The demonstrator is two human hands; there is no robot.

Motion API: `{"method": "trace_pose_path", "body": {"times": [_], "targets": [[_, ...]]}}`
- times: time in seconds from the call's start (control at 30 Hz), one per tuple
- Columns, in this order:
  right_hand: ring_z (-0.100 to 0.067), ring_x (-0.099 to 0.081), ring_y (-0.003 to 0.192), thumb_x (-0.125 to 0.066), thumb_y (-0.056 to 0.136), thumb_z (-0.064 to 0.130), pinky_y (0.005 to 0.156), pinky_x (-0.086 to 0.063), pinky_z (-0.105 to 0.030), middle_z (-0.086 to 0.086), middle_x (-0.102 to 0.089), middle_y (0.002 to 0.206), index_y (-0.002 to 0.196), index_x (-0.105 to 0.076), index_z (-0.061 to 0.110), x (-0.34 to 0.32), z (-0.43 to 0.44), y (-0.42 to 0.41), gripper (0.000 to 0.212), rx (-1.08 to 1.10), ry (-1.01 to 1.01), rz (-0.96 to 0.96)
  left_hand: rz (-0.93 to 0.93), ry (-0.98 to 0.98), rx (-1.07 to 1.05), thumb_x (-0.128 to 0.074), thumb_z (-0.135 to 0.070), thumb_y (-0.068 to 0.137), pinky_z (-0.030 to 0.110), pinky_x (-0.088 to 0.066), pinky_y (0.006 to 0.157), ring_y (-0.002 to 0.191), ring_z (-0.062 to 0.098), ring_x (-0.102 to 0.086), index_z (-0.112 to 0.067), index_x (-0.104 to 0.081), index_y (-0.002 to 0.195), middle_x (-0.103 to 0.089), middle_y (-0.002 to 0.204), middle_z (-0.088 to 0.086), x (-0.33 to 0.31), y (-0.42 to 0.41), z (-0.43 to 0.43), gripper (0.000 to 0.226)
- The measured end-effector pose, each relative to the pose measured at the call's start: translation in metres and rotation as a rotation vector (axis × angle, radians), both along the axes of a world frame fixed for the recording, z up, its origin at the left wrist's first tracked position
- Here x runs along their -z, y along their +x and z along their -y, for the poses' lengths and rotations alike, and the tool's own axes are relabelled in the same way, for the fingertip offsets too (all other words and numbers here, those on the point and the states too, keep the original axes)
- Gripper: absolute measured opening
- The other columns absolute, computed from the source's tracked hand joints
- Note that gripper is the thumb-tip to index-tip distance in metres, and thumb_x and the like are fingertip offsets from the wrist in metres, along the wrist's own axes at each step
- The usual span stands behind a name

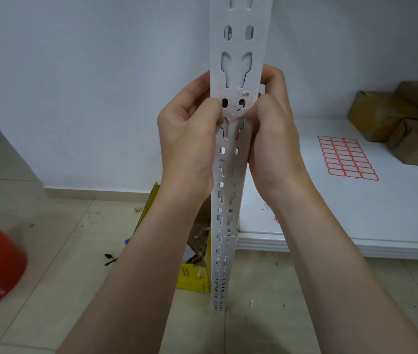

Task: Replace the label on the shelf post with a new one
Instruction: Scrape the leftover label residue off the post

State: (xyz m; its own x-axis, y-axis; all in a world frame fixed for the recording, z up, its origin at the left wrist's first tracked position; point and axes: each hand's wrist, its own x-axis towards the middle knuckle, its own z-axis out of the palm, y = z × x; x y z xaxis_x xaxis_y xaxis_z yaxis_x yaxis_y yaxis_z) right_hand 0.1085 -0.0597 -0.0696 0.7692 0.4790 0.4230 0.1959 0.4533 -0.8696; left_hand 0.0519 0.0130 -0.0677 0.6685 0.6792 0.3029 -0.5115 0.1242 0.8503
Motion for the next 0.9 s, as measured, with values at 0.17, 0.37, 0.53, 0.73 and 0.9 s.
{"method": "trace_pose_path", "body": {"times": [0.17, 0.37, 0.53, 0.73, 0.9], "targets": [[-0.019, -0.065, 0.08, -0.043, 0.087, 0.016, 0.062, -0.055, -0.031, -0.003, -0.07, 0.101, 0.112, -0.056, 0.023, 0.0, 0.0, -0.002, 0.029, -0.002, 0.001, 0.014, 0.005, 0.012, 0.021, -0.048, 0.007, 0.094, 0.03, -0.054, 0.069, 0.074, 0.015, -0.063, 0.004, -0.072, 0.119, -0.074, 0.091, 0.009, 0.001, 0.0, 0.0, 0.035], [-0.016, -0.067, 0.081, -0.046, 0.087, 0.016, 0.064, -0.054, -0.029, 0.002, -0.071, 0.097, 0.112, -0.059, 0.023, 0.001, 0.002, -0.003, 0.029, 0.023, -0.013, 0.03, -0.004, 0.013, 0.025, -0.046, 0.011, 0.092, 0.035, -0.053, 0.073, 0.079, 0.023, -0.062, 0.006, -0.07, 0.122, -0.073, 0.097, 0.017, 0.001, -0.001, -0.003, 0.039], [-0.032, -0.072, 0.092, -0.051, 0.086, 0.014, 0.075, -0.056, -0.037, -0.007, -0.076, 0.104, 0.118, -0.064, 0.026, 0.004, 0.003, -0.002, 0.037, 0.063, -0.029, 0.032, -0.054, 0.103, -0.023, -0.05, 0.01, 0.087, 0.041, -0.059, 0.082, 0.088, 0.02, -0.07, 0.001, -0.07, 0.126, -0.076, 0.116, 0.022, 0.002, 0.001, -0.004, 0.044], [-0.018, -0.063, 0.083, -0.044, 0.092, 0.005, 0.084, -0.05, -0.033, 0.001, -0.071, 0.089, 0.112, -0.061, 0.022, -0.005, 0.006, -0.018, 0.031, 0.031, -0.02, 0.06, -0.077, 0.14, 0.022, -0.051, 0.0, 0.085, 0.018, -0.056, 0.07, 0.088, 0.006, -0.067, -0.013, -0.067, 0.134, -0.073, 0.122, 0.003, 0.02, 0.022, -0.014, 0.053], [0.002, -0.053, 0.082, -0.037, 0.102, -0.005, 0.093, -0.036, -0.018, 0.005, -0.058, 0.085, 0.101, -0.055, 0.023, -0.006, 0.007, -0.025, 0.034, -0.063, -0.052, 0.027, -0.037, 0.236, 0.073, -0.048, -0.019, 0.094, 0.015, -0.059, 0.089, 0.107, -0.005, -0.063, -0.028, -0.058, 0.145, -0.067, 0.131, -0.022, 0.065, 0.029, -0.032, 0.053]]}}
